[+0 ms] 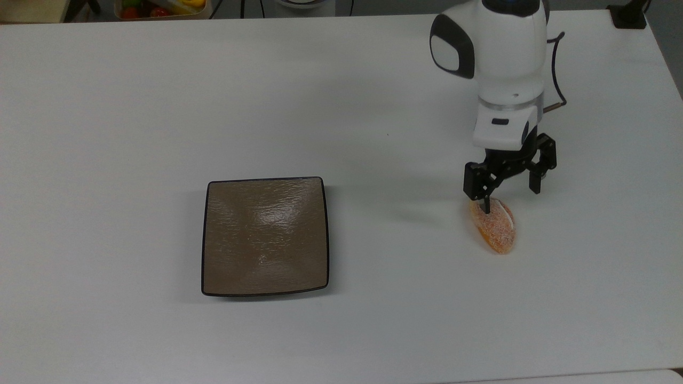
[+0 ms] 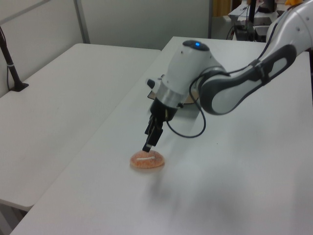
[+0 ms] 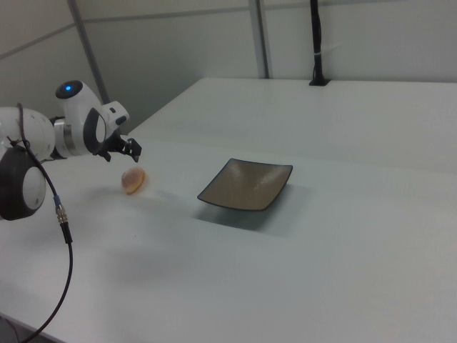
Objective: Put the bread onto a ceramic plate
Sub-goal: 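Move the open gripper over the orange bread roll and lower it, then close the gripper on the bread roll and lift it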
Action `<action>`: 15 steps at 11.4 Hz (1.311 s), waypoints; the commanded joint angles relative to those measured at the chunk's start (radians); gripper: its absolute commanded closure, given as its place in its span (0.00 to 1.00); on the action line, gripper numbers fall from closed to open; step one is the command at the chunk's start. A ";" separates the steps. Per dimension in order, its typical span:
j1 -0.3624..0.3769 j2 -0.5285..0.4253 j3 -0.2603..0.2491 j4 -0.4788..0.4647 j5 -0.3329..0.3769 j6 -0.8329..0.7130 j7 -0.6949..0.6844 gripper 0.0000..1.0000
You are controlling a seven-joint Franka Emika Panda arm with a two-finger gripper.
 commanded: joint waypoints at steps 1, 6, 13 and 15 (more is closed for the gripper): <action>0.030 0.090 -0.017 0.057 -0.068 0.039 0.060 0.00; 0.036 0.119 -0.023 0.059 -0.114 0.036 0.072 0.00; 0.035 0.125 -0.023 0.042 -0.245 0.035 0.197 0.09; 0.033 0.127 -0.023 0.040 -0.259 0.035 0.197 0.20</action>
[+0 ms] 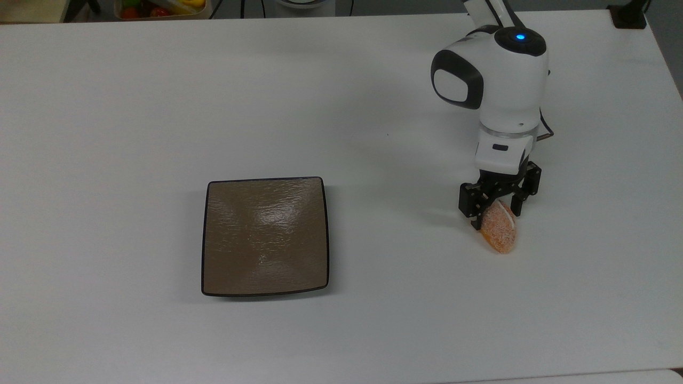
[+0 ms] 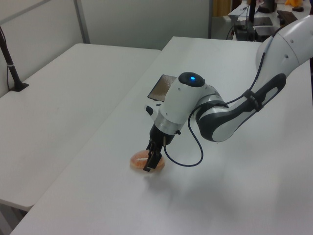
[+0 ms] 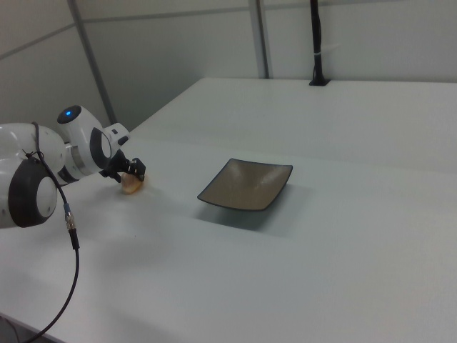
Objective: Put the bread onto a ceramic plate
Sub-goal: 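Close the gripper on the bread roll and lift it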
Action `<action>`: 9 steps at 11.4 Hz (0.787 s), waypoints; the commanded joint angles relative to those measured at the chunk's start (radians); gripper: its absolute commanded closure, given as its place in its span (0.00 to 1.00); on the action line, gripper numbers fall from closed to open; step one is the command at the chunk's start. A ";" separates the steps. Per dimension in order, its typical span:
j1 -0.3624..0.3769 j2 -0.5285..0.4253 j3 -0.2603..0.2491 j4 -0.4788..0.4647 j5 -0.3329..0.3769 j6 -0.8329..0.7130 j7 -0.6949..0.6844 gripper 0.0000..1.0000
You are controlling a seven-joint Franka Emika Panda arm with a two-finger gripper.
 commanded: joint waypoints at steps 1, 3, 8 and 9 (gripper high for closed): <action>0.010 0.002 -0.016 0.001 -0.035 0.009 0.030 0.32; 0.007 -0.002 -0.015 -0.001 -0.033 0.003 0.031 0.54; -0.016 -0.138 -0.013 -0.091 -0.010 -0.011 0.036 0.73; -0.031 -0.186 -0.013 -0.103 0.008 -0.066 0.036 0.73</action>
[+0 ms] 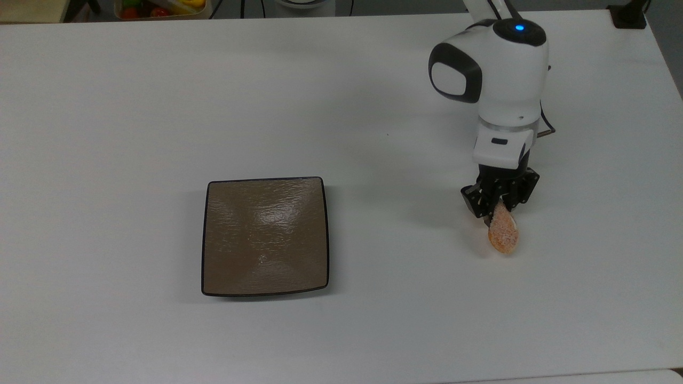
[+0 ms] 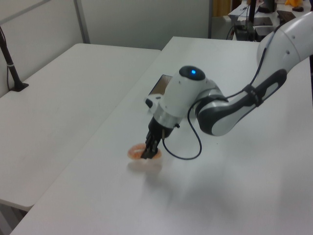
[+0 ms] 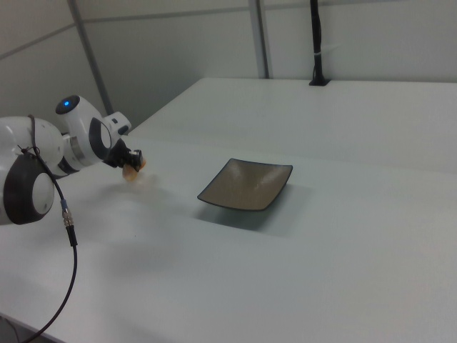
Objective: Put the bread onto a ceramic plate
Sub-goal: 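Carry the held bread roll over the square plate and lower it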
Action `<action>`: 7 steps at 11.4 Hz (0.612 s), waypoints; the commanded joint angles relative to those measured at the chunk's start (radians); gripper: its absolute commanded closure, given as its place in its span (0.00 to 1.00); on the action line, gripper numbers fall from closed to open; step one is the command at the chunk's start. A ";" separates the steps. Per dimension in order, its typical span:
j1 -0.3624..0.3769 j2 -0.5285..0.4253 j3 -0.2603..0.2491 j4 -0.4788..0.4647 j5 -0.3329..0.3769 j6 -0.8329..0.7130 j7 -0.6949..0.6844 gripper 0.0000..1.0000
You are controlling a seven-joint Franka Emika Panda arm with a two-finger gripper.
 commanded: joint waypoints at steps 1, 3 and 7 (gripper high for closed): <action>-0.026 -0.193 -0.011 -0.101 0.056 -0.136 0.028 0.73; -0.061 -0.294 -0.011 -0.121 0.131 -0.253 0.020 0.73; -0.150 -0.494 -0.009 -0.223 0.208 -0.402 -0.052 0.73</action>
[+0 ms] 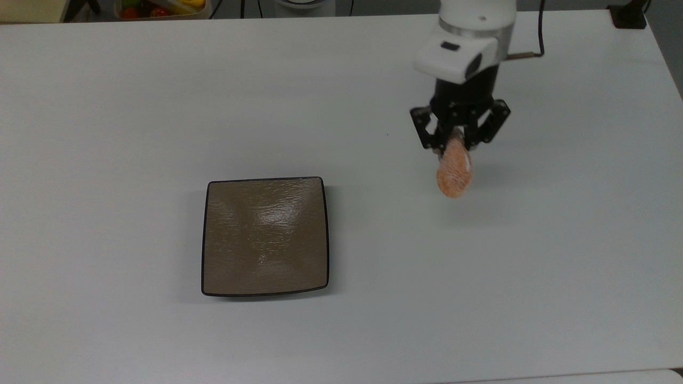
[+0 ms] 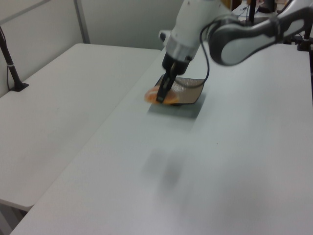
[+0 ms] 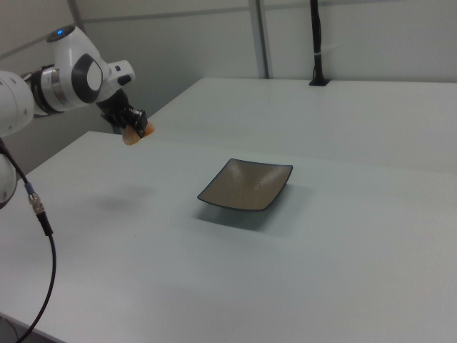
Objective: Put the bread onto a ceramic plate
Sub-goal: 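Carry the held bread roll over the square plate and lower it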
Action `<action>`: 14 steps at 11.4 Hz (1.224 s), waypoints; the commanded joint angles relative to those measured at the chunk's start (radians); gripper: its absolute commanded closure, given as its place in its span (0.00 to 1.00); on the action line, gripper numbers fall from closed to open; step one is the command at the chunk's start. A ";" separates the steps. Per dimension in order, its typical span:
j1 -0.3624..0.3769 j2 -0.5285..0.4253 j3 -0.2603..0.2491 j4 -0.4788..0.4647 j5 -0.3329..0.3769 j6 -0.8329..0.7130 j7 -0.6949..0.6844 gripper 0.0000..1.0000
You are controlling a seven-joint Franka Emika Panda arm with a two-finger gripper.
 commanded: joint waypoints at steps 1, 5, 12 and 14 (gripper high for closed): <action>-0.080 -0.187 -0.007 -0.151 0.126 -0.088 -0.137 0.73; -0.246 -0.231 -0.005 -0.144 0.272 -0.209 -0.507 0.72; -0.447 -0.120 -0.018 -0.139 0.371 -0.024 -0.778 0.72; -0.446 -0.049 -0.030 -0.139 0.371 0.109 -0.776 0.72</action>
